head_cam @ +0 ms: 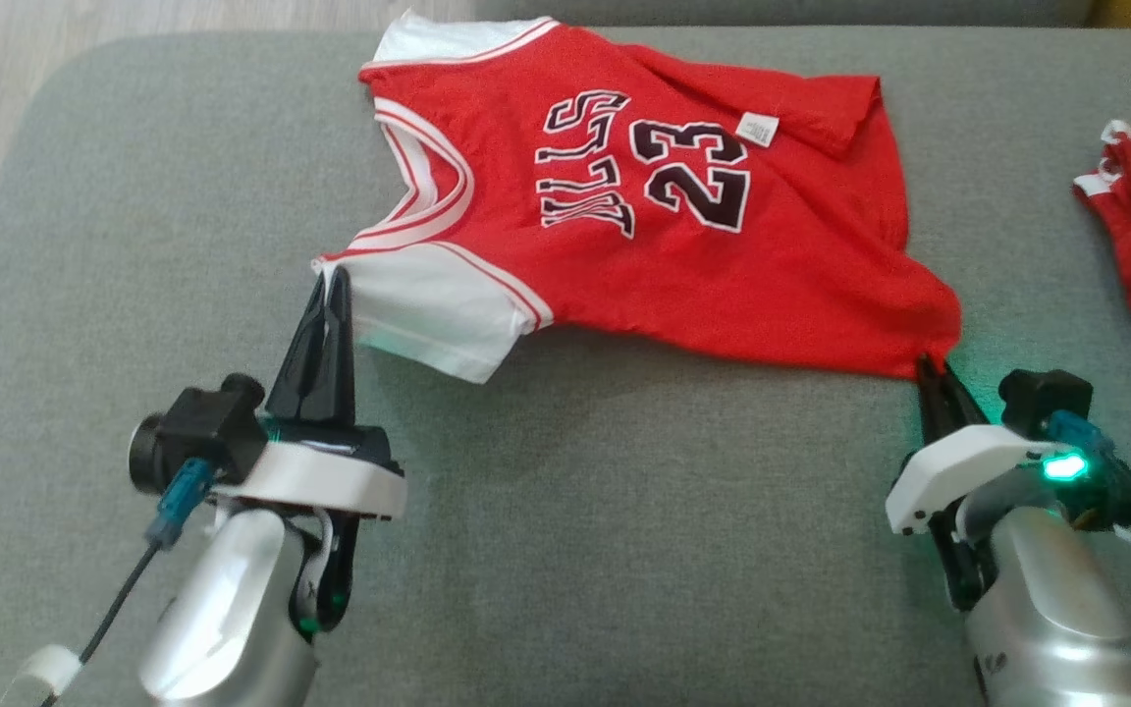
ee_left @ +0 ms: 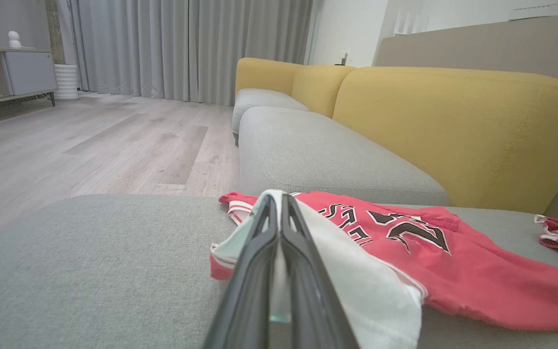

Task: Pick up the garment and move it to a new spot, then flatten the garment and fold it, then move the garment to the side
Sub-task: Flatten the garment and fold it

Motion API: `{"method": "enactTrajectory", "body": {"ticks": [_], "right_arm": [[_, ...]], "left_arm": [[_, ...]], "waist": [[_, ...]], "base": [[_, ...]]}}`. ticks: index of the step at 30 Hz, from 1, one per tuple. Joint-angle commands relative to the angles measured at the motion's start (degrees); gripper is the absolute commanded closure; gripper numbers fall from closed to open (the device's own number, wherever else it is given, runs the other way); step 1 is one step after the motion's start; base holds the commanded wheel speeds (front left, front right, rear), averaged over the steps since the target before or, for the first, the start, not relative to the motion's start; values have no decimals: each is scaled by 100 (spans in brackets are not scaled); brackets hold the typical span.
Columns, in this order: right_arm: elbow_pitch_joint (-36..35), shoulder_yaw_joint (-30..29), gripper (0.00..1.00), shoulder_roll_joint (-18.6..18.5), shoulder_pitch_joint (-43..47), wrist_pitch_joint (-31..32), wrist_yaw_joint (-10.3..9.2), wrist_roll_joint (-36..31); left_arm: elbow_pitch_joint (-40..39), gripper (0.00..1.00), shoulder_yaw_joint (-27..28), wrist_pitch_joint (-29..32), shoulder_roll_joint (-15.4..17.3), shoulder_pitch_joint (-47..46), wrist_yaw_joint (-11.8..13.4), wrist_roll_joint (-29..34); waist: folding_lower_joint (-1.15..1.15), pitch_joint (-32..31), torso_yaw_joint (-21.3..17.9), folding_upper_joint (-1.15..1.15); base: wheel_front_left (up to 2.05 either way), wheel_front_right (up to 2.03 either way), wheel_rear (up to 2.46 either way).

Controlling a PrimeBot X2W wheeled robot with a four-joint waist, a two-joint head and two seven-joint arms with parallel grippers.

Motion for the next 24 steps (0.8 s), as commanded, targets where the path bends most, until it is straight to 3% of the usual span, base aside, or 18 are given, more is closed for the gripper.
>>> {"method": "enactTrajectory", "body": {"ticks": [1,7,15,24], "right_arm": [[-94,225,100,22,-55,-165,-4,138],[-628,508,100,22,-107,-559,-4,544],[-2190,772,100,22,-156,-651,-4,872],[-4338,629,100,10,51,-163,-4,893]], "left_arm": [[-148,100,273,-69,66,-39,-27,-75],[-252,100,592,-70,106,-38,-119,-366],[-754,100,1089,-58,119,-536,-191,-869],[-2460,100,1671,107,142,-875,137,-1288]], "waist": [[-1,-78,-41,0],[-1,-323,-182,0],[-1,-688,-314,0],[-1,-978,-409,0]], "base": [[0,0,0],[0,0,0],[0,0,0],[0,0,0]]}}
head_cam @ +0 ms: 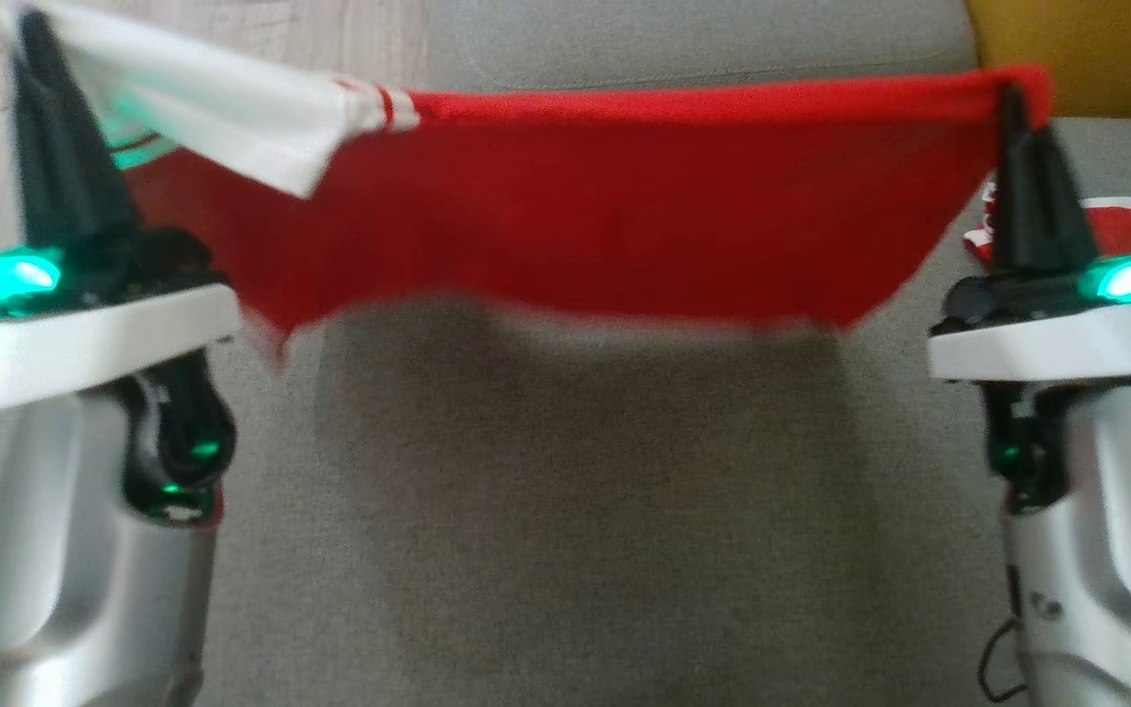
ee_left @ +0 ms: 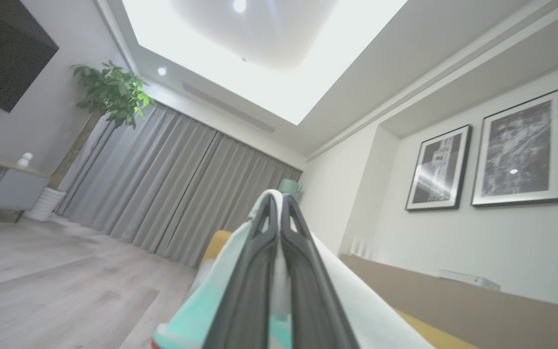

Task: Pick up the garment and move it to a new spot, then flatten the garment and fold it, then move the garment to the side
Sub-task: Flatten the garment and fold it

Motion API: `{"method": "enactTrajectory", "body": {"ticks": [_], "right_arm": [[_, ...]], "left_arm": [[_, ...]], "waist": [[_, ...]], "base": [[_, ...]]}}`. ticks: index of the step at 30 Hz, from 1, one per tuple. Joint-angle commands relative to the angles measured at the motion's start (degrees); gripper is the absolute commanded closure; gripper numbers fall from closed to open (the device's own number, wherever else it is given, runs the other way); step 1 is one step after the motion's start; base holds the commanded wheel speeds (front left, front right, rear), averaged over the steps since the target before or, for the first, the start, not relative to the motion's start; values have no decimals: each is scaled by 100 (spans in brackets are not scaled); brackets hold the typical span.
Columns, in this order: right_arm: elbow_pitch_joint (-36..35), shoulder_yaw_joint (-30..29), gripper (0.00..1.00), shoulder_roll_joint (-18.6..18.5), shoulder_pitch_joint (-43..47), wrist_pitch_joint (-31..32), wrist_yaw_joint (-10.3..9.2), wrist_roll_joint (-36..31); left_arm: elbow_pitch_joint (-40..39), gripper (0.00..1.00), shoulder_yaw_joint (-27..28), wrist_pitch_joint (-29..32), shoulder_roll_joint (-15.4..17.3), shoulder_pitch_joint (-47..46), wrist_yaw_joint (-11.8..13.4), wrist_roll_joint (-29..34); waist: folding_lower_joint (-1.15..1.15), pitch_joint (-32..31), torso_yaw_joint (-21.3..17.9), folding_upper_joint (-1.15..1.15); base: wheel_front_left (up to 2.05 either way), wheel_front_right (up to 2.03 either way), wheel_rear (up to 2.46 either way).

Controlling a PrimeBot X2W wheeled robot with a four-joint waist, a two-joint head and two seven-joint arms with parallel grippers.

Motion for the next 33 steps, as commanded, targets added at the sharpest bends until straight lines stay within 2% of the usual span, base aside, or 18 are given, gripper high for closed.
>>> {"method": "enactTrajectory", "body": {"ticks": [1,6,9,12,15,17,20,25,29,33], "right_arm": [[-506,74,100,-20,-82,145,-4,6],[-1771,-36,100,-86,88,850,-4,35],[-2122,-135,100,-81,91,1147,-4,52],[-2370,-250,100,-86,-71,1556,-4,41],[-2170,-231,100,-156,-528,1861,-4,32],[-1780,-128,100,-304,-1037,1935,-4,34],[-836,110,100,-513,-2022,1910,-4,73],[1102,394,100,-727,-3943,1338,-4,-121],[2406,231,100,-679,-5024,720,-4,-488],[3413,239,100,-649,-5296,285,-4,-750]], "left_arm": [[-472,100,267,102,160,-268,71,-53],[-1551,100,448,630,289,-420,344,-260],[-1784,100,471,872,432,-582,416,-238],[-1625,100,437,1328,665,-914,480,-232],[-1020,100,421,1725,787,-1442,437,-428],[-406,100,414,1824,941,-1945,339,-398],[598,100,332,1784,1124,-2866,130,-231],[2265,100,218,1351,1322,-4569,-138,163],[3265,100,173,889,1271,-5471,-290,298],[4053,100,0,606,1172,-5672,-528,380]], "waist": [[1,-9,-15,0],[1,146,-16,0],[1,279,-12,0],[1,573,-26,0],[1,1004,-79,0],[1,1307,-122,0],[1,1721,-202,0],[1,2166,-250,0],[1,2259,-161,0],[1,2201,-16,0]], "base": [[0,0,0],[0,0,0],[0,0,0],[0,0,0],[0,0,0],[0,0,0],[0,0,0],[0,0,0],[0,0,0],[0,0,0]]}}
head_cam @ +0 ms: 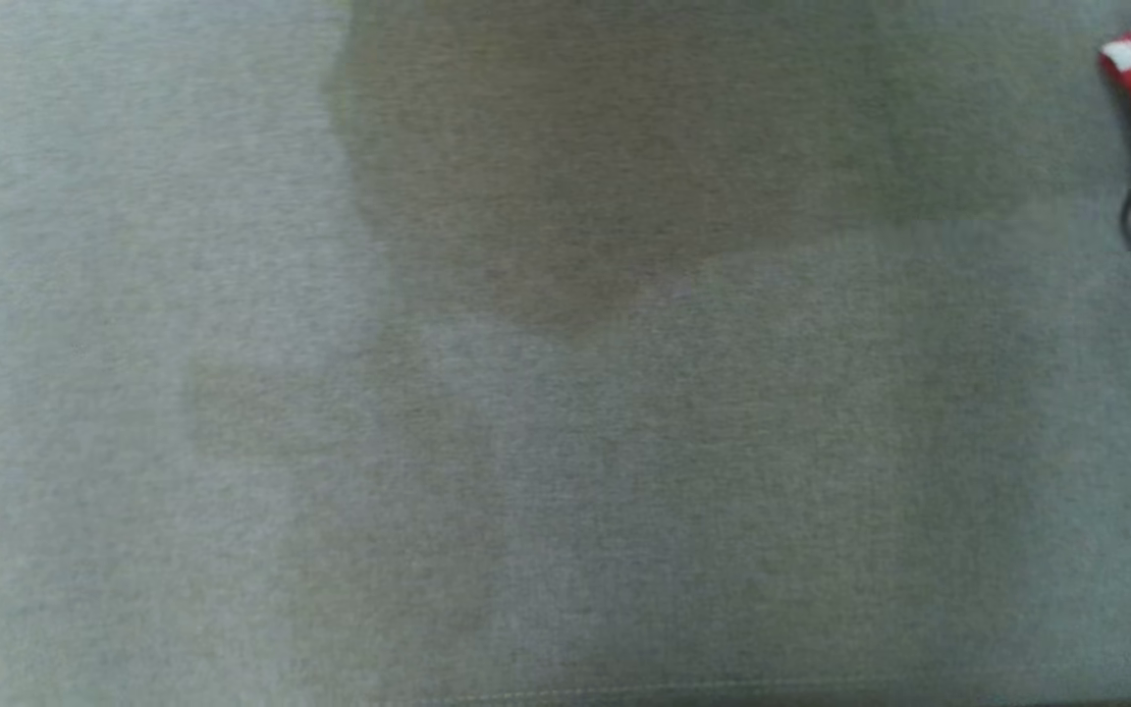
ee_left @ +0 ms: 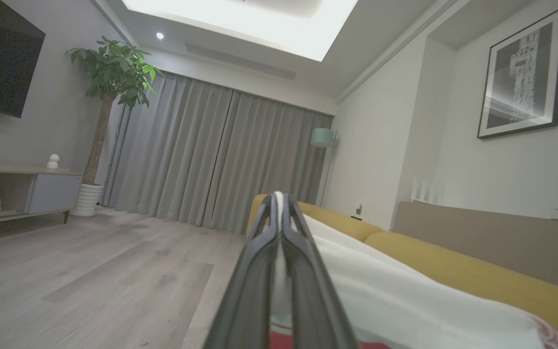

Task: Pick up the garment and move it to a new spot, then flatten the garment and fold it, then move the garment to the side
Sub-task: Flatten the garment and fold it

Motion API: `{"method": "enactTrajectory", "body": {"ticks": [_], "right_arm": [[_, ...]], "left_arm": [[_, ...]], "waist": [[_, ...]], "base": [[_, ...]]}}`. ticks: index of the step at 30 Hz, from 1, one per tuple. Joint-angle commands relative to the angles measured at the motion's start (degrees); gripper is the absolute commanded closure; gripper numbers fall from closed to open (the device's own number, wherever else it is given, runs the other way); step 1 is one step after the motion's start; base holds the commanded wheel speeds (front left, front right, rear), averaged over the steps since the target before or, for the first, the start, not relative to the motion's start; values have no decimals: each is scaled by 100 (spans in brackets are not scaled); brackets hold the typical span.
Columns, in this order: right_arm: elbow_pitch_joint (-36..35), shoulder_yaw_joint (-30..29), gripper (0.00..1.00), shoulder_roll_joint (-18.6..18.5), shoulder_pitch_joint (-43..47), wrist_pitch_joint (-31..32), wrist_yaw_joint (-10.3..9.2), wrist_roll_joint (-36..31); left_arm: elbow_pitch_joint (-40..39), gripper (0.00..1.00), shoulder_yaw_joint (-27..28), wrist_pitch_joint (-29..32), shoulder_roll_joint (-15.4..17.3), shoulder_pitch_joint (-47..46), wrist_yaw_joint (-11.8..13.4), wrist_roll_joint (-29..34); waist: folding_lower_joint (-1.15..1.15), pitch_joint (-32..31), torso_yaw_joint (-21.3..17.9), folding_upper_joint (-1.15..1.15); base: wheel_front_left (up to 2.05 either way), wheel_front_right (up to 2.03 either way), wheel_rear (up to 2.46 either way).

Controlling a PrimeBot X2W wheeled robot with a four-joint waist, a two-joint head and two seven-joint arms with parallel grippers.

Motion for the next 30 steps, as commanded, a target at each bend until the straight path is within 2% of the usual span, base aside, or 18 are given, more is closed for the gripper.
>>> {"method": "enactTrajectory", "body": {"ticks": [1,9,16,24,27,30], "right_arm": [[151,-8,100,46,4,-110,-5,-47],[1597,466,100,-128,775,-363,-5,-92],[2387,1505,100,-238,1546,-343,-5,1],[2691,2390,100,-389,2076,-57,-5,668],[2598,2836,100,-508,2324,155,-5,1036],[2223,3437,100,-743,2705,516,-5,1683]], "left_arm": [[54,100,56,-108,290,-108,-67,55],[972,100,-513,-547,41,1108,-478,227],[1239,100,-916,-766,40,2667,-575,441],[965,100,-1753,-754,333,3973,-619,932],[736,100,-2009,-585,553,4428,-625,940],[152,100,-2333,-151,896,5020,-627,765]], "waist": [[-1,-56,97,1],[-1,-300,365,1],[-1,-710,470,1],[-1,-1250,501,1],[-1,-1474,486,1],[-1,-1757,460,1]], "base": [[0,0,0],[0,0,0],[0,0,0],[0,0,0],[0,0,0],[0,0,0]]}}
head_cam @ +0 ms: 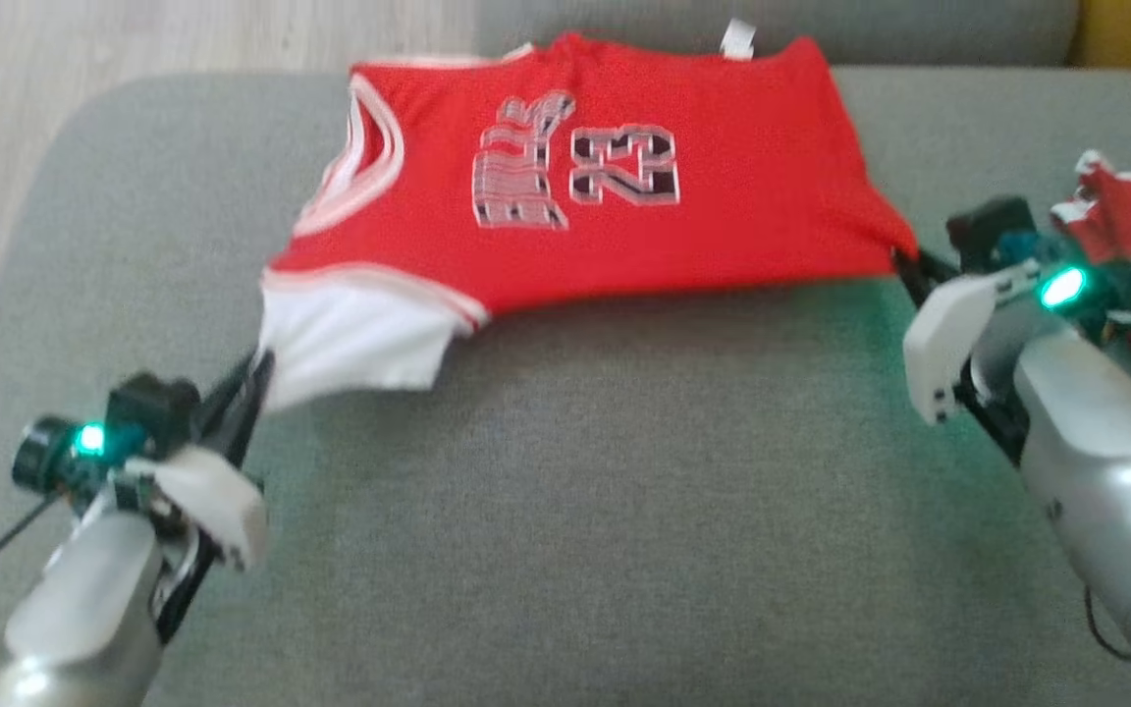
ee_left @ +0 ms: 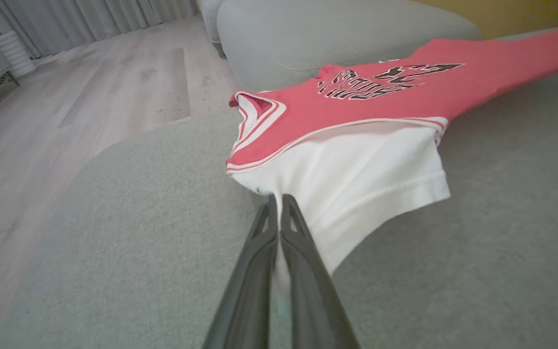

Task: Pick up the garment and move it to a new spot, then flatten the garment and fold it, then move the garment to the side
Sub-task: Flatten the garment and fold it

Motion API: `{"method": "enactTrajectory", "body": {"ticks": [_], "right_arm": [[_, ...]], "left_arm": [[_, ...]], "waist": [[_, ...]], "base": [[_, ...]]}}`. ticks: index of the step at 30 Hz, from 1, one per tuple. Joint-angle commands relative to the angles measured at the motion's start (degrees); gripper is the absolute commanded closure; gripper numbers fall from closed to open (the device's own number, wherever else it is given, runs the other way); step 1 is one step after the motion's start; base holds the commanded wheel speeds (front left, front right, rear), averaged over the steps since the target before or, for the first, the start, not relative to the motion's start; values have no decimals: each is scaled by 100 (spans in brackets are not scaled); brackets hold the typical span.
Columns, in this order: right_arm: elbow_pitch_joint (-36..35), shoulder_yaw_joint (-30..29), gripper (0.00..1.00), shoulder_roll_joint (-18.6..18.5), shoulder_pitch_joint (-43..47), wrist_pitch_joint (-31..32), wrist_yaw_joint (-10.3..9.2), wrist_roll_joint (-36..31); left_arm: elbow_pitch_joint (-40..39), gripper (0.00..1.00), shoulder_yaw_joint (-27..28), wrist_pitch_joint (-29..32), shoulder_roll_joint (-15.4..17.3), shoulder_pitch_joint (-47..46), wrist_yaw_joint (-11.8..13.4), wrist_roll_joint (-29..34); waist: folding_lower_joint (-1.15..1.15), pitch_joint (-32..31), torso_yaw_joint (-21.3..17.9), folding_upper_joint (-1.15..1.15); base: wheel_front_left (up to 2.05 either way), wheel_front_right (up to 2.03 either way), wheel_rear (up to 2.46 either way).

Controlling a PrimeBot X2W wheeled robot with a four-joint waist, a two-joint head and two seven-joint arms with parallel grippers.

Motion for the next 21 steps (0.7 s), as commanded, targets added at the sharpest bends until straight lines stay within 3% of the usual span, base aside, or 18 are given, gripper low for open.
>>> {"method": "enactTrajectory", "body": {"ticks": [1,6,12,16,21], "right_arm": [[-173,111,100,-160,52,45,-5,135],[-1056,813,100,-702,603,705,-5,1178],[-2296,1358,100,-1454,1135,1498,-5,2310],[-2815,1410,100,-1813,1211,1650,-5,2604],[-3003,1250,100,-1899,1073,1666,-5,2660]], "left_arm": [[-197,100,190,50,366,-104,14,-76],[-1282,100,69,690,790,584,22,-395],[-2668,100,58,1507,1192,1295,284,-686],[-3298,100,137,1806,1387,1452,527,-744],[-3464,100,296,1961,1461,1198,679,-766]], "waist": [[2,-166,-17,0],[2,-444,-18,0],[2,-571,-19,0],[2,-517,-31,0],[2,-307,-51,0]], "base": [[0,0,0],[0,0,0],[0,0,0],[0,0,0],[0,0,0]]}}
